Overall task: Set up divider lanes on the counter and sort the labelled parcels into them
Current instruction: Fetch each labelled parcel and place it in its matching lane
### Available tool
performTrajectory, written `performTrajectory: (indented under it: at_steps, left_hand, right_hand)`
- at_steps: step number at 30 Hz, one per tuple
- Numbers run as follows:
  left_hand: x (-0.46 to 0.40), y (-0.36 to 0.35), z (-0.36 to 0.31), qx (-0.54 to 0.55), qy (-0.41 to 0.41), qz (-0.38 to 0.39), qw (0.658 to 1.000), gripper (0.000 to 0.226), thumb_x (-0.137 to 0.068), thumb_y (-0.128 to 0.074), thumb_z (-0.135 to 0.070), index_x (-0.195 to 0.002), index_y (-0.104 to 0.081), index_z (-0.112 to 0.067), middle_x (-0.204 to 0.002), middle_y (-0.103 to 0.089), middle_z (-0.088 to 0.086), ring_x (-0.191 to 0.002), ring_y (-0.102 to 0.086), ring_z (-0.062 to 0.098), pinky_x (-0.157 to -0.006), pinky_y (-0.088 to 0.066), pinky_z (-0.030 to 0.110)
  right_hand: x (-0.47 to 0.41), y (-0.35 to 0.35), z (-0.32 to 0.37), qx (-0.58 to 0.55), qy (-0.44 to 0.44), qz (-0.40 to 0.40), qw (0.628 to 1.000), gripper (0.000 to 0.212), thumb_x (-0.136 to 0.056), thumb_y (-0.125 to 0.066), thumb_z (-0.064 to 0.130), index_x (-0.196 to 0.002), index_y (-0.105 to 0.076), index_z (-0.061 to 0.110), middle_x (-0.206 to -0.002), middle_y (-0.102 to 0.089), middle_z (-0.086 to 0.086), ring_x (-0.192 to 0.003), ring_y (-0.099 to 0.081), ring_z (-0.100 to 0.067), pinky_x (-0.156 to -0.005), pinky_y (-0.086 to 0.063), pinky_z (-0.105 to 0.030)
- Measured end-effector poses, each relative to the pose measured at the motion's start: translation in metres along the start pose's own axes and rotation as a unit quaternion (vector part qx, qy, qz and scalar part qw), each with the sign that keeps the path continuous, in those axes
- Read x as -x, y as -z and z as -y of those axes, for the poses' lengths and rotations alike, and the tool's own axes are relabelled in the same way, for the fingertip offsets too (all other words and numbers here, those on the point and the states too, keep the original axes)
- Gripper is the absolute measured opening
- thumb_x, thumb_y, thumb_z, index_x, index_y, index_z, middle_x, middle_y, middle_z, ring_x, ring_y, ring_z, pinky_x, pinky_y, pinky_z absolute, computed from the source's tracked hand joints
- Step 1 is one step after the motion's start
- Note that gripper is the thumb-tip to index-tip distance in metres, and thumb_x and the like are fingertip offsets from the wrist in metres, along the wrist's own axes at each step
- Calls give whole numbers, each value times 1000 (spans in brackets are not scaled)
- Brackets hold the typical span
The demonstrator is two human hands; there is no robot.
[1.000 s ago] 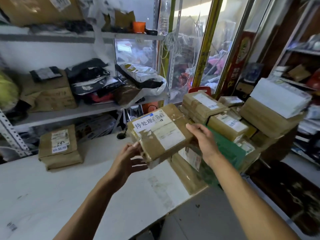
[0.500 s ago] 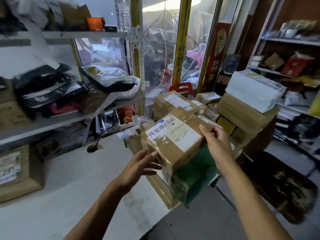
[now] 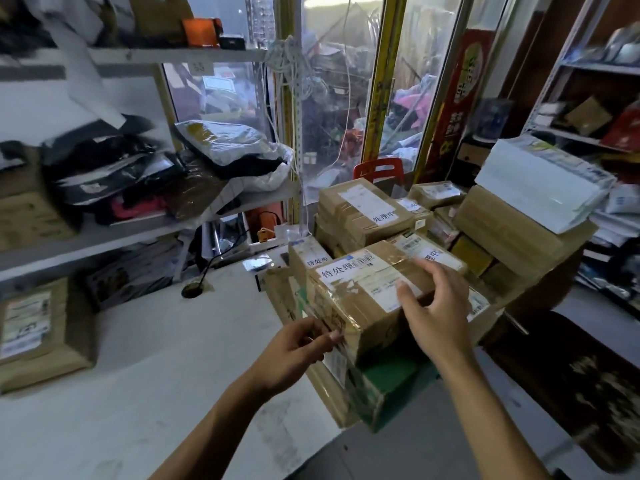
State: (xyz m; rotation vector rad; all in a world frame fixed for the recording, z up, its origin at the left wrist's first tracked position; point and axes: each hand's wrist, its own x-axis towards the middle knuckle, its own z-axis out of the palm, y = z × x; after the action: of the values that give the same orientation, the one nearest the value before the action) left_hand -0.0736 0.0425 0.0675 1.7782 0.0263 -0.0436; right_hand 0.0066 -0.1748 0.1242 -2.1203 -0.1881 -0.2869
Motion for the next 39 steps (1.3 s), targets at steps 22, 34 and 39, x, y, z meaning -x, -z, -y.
performTrajectory:
  at_steps: [22,34,39]
  left_hand:
    - [19,62,9,56,21,-4,998,31,-88,-61,-45,-107,-71,-23,-104,-74,-4,-97,-71,15,-87,-58,35]
    - [119,220,86,51,98,-200,973,12,-103,-59,-26,-107,-71,-25,-105,-75,1,-97,-72,14,-84,-56,30]
    - [195,315,127,48,158,-341,925,18,-95,-64,-35,-104,-71,-21,-101,-76,1,-94,-72,17,-87,-56,39]
  right_hand:
    - [24,-24,77,170,-54,-42,983,32,-90,-68,39,-119,-62,29,-140,-49,-2,-139,-31,-23,-115,-27,-53]
    - [80,-261,170,108,136,184,967,26,-92,-67,33,-115,-71,23,-105,-69,7,-98,-62,-15,-84,-56,-38]
    - [132,-379,188,70,76,371,923,30,-92,-67,30,-121,-68,22,-107,-67,6,-102,-63,-14,-89,-53,-33]
